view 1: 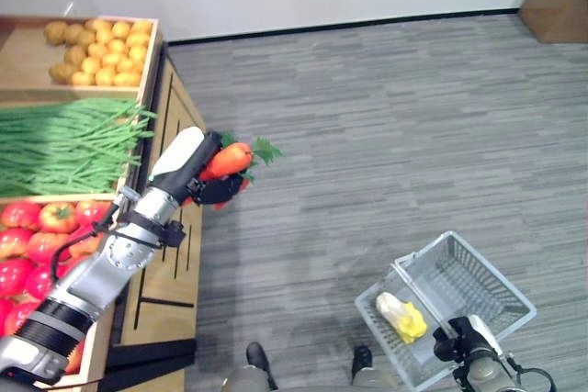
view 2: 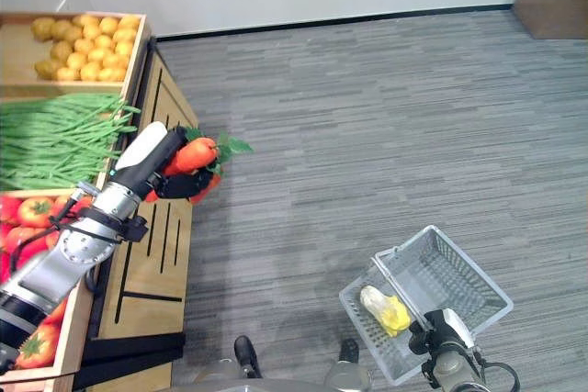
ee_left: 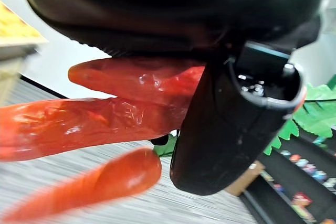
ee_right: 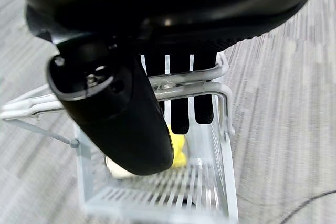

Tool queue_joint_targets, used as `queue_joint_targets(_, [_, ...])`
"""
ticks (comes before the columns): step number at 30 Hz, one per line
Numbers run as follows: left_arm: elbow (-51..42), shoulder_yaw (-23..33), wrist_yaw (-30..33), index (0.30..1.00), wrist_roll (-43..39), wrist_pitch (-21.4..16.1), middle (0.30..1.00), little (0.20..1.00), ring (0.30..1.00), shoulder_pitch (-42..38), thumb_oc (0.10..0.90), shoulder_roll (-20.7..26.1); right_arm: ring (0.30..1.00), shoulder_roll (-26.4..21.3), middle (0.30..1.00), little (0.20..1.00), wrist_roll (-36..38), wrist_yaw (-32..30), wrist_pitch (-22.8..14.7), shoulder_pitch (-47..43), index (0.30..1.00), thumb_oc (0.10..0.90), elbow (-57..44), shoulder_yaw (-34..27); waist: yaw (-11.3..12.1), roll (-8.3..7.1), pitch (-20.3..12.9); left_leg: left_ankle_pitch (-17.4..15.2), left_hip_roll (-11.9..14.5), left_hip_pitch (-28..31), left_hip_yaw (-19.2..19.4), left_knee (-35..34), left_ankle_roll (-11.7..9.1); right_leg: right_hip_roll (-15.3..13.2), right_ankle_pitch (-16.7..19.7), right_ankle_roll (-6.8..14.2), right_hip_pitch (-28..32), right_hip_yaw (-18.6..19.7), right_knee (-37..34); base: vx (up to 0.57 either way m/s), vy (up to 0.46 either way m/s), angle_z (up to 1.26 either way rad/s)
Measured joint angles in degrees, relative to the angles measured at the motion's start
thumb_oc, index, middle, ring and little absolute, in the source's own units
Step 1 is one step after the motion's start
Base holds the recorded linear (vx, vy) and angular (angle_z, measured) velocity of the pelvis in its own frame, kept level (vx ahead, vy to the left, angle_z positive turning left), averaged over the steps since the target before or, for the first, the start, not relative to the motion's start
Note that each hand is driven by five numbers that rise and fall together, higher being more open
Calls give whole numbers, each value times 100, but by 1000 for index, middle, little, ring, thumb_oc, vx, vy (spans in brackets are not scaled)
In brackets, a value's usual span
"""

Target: Get the vegetables into the basket

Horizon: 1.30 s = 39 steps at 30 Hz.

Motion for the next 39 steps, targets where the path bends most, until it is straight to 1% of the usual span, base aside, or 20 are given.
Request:
queue_joint_targets(2, [-1, -19, -48, 300, -1, -7, 300, 300, 300, 5, 400, -109, 300, -181, 300, 300, 2, -2, 32, -6, 300, 400, -249, 109, -77, 20, -14, 84, 152, 2, -50, -4, -92, 149, 15, -37, -56, 87, -1, -19, -175, -25])
queue_joint_targets(3, [5, -22, -49, 300, -1, -6, 300, 300, 300, 5, 400, -194, 300, -355, 300, 300, 0, -20, 28, -74, 300, 400, -351, 197, -113, 23, -16, 114, 220, 0, -155, 0, -130, 220, 54, -93, -121, 174, -2, -31, -137, -39])
queue_joint_targets(4, [13, -31, -50, 300, -2, -6, 300, 300, 300, 3, 400, -243, 300, -429, 300, 300, 2, -21, 34, -114, 300, 400, -397, 199, -108, 23, -16, 125, 228, -2, -205, 8, -143, 235, 82, -133, -166, 256, -1, -27, -134, -58])
queue_joint_targets(5, [44, -161, -49, 300, -3, -3, 300, 300, 300, -33, 400, -312, 300, -574, 300, 300, 2, -52, 24, -170, 300, 400, -525, 205, -93, 23, -15, 138, 226, -12, -534, 27, -162, 224, 144, -218, -249, 407, -1, -14, -76, -41])
queue_joint_targets(7, [43, -302, -72, 300, -7, 2, 300, 300, 300, -127, 400, -408, 300, -635, 300, 300, 0, -63, 32, -179, 300, 400, -536, 205, -178, 37, -20, 157, 205, -88, -850, 26, -193, 204, 157, -234, -259, 362, -3, 34, -82, 2])
queue_joint_targets(8, [44, -376, -77, 300, -8, 2, 300, 300, 300, -190, 400, -426, 300, -729, 300, 300, -3, -43, 42, -183, 300, 400, -616, 274, -172, 61, -29, 166, 198, -119, -971, -4, -208, 190, 174, -252, -302, 362, -3, 72, -41, 15])
queue_joint_targets(9, [54, -408, -80, 300, -30, 8, 300, 300, 300, -189, 400, -434, 300, -864, 300, 300, -5, -26, 40, -195, 300, 400, -792, 420, -176, 90, -37, 166, 162, -95, -975, -20, -208, 155, 163, -222, -310, 392, -5, 70, -3, -17])
queue_joint_targets(11, [52, -475, -88, 300, -66, 7, 300, 300, 300, -187, 400, -429, 300, -897, 300, 300, -1, -8, 36, -439, 300, 400, -869, 450, -127, 103, -45, 162, 78, -15, -1205, -16, -213, 75, 216, -188, -335, 582, -9, 54, 30, -36])
queue_joint_targets(12, [44, -501, -102, 300, -86, 6, 300, 300, 300, -188, 400, -429, 300, -1016, 300, 300, -3, 4, 41, -589, 300, 400, -878, 596, -126, 146, -72, 150, 38, 14, -1435, -74, -228, 36, 271, -159, -370, 673, -6, 54, 57, -28])
queue_joint_targets(13, [22, -609, -116, 300, -183, 6, 300, 300, 300, -216, 400, -432, 300, -1208, 300, 300, -4, 11, 41, -620, 300, 400, -967, 680, -146, 260, -143, 72, 34, 61, -1522, -161, -332, 26, 321, -133, -381, 677, -6, 34, 65, -7])
queue_joint_targets(14, [-4, -658, -200, 300, -203, 3, 300, 300, 300, -303, 400, -433, 300, -1341, 300, 300, -5, 11, 42, -629, 300, 400, -1057, 680, -157, 306, -172, -37, -1, 59, -1514, -162, -372, -23, 364, -98, -355, 633, -6, 18, 101, 20])
queue_joint_targets(17, [1, -958, -246, 300, -295, 2, 300, 300, 300, -455, 400, -452, 300, -1462, 300, 300, -56, 5, 34, -728, 300, 400, -1434, 760, -106, 326, -188, -147, -195, 66, -1481, -195, -262, -225, 446, -6, -323, 594, -8, -28, 99, 10])
queue_joint_targets(20, [-110, -1482, -462, 300, -409, 2, 300, 300, 300, -638, 400, -504, 300, -1440, 300, 300, -214, 15, 4, -1461, 300, 400, -1482, 1305, -107, 321, -189, -122, -249, -24, -1343, -166, -219, -261, 564, 21, -558, 790, -6, -20, 24, -30])
queue_joint_targets(23, [-255, -1559, -537, 300, -510, -10, 300, 300, 300, -810, 400, -543, 300, -1444, 300, 300, -232, 12, 45, -1779, 300, 400, -1672, 1486, -98, 319, -189, -122, -208, -5, -1277, -164, -219, -223, 563, 22, -562, 801, -6, 14, 1, -10])
queue_joint_targets(24, [-268, -1691, -545, 300, -516, -7, 300, 300, 300, -1048, 400, -546, 300, -1444, 300, 300, -235, 11, 56, -2012, 300, 400, -1679, 1738, -93, 319, -189, -121, -207, 3, -1259, -164, -219, -222, 563, 22, -560, 812, -6, 11, -11, -3])
queue_joint_targets(28, [-475, -1724, -580, 300, -632, -20, 300, 300, 300, -1138, 400, -740, 300, -1386, 300, 300, -224, 10, 34, -2070, 300, 400, -1918, 1764, -59, 318, -188, -121, -193, 43, -1246, -165, -220, -207, 563, 23, -521, 815, -7, 0, 0, 0])
queue_joint_targets(31, [-503, -1725, -629, 300, -633, -24, 300, 300, 300, -1135, 400, -753, 300, -1257, 300, 300, -189, 3, 31, -2071, 300, 400, -2127, 1757, -61, 318, -188, -121, -179, 59, -1243, -165, -220, -194, 563, 23, -512, 822, -7, 0, 0, 0])
queue_joint_targets(33, [-501, -1725, -681, 300, -632, -14, 300, 300, 300, -1122, 400, -845, 300, -1065, 300, 300, -37, 1, 31, -2068, 300, 400, -2388, 1754, -87, 317, -188, -121, -178, 67, -1235, -165, -221, -193, 563, 21, -507, 832, -7, 0, 0, 0])
queue_joint_targets(35, [-501, -1726, -694, 300, -633, -6, 300, 300, 300, -1077, 400, -1044, 300, -964, 300, 300, 134, -14, 35, -2047, 300, 400, -2503, 1720, -81, 317, -188, -121, -178, 68, -1236, -165, -221, -193, 564, 21, -504, 829, -7, 0, 0, 0])
queue_joint_targets(39, [-500, -1753, -709, 300, -631, 30, 300, 300, 300, -1050, 400, -1214, 300, -849, 300, 300, 539, -81, 35, -2019, 300, 400, -2695, 1622, -84, 317, -188, -121, -178, 68, -1242, -165, -220, -193, 564, 21, -499, 820, -6, 0, 0, 0])
